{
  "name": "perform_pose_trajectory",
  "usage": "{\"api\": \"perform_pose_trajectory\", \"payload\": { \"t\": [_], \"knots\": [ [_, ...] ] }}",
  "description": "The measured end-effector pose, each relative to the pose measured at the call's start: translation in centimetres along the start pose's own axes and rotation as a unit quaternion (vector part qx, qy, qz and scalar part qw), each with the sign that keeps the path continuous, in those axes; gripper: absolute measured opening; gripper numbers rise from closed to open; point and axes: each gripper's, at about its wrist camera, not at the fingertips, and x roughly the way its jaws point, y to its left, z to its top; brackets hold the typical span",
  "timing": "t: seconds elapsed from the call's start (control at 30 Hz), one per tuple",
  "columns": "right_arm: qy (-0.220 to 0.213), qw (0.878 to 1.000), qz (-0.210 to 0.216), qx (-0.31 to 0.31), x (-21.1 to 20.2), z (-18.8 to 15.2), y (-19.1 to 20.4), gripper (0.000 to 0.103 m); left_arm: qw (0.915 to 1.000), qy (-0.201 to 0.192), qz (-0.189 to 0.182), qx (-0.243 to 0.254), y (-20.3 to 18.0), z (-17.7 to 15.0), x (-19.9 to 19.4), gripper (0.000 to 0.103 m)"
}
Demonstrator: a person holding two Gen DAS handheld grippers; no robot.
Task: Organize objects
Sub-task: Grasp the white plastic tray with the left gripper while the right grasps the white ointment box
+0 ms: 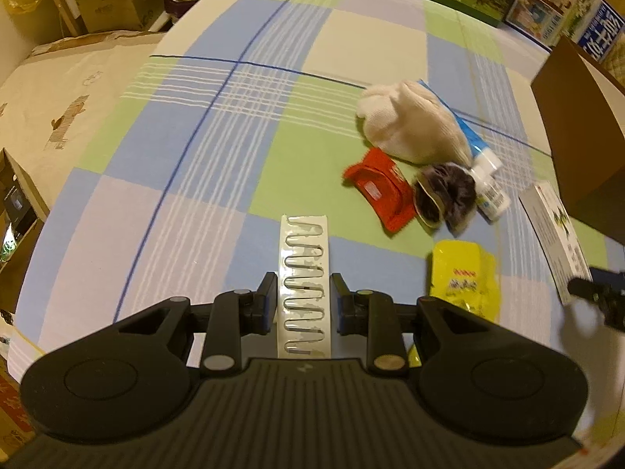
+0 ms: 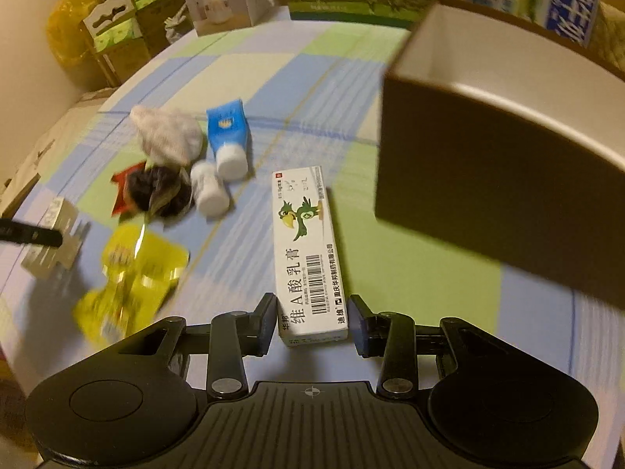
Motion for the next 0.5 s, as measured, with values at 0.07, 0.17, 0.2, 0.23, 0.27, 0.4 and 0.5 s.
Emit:
{"api": "perform_pose_trajectory", "payload": {
  "t": [0.07,0.17,0.2,0.23,0.27,0.4,0.5],
  "knots": [
    [0.007,1.0,-0.001,0.01,-0.9,-1.2,-0.2,0.036,1.0,0.004,-0.005,0.006,-0.4,-0.3,-0.1,0.023],
    [0.026,1.0,0.004,-0.002,-1.7,-2.0,0.0,0.036,0.9998,0.01,-0.011,0.016,-1.0,-0.7,-0.4,0.023],
    [0.032,0.999,0.006,-0.006,-1.7,-2.1,0.0,0.037,0.9997,0.011,-0.013,0.019,-1.1,-0.9,-0.4,0.023],
    [0.034,0.999,0.005,-0.005,-1.8,-2.2,0.1,0.037,0.9995,0.012,-0.016,0.023,-1.4,-0.9,-0.4,0.023],
    [0.036,0.999,0.005,-0.007,-1.8,-2.2,0.2,0.037,0.9994,0.013,-0.018,0.027,-1.5,-1.0,-0.4,0.023],
    [0.032,0.999,-0.002,-0.003,-1.2,-1.8,0.5,0.046,0.9989,0.02,-0.021,0.035,-2.2,-1.1,0.0,0.023],
    [0.028,1.0,-0.004,0.007,-0.4,-1.0,0.5,0.047,0.9988,0.023,-0.021,0.038,-2.4,-1.2,0.2,0.023]
  ]
}}
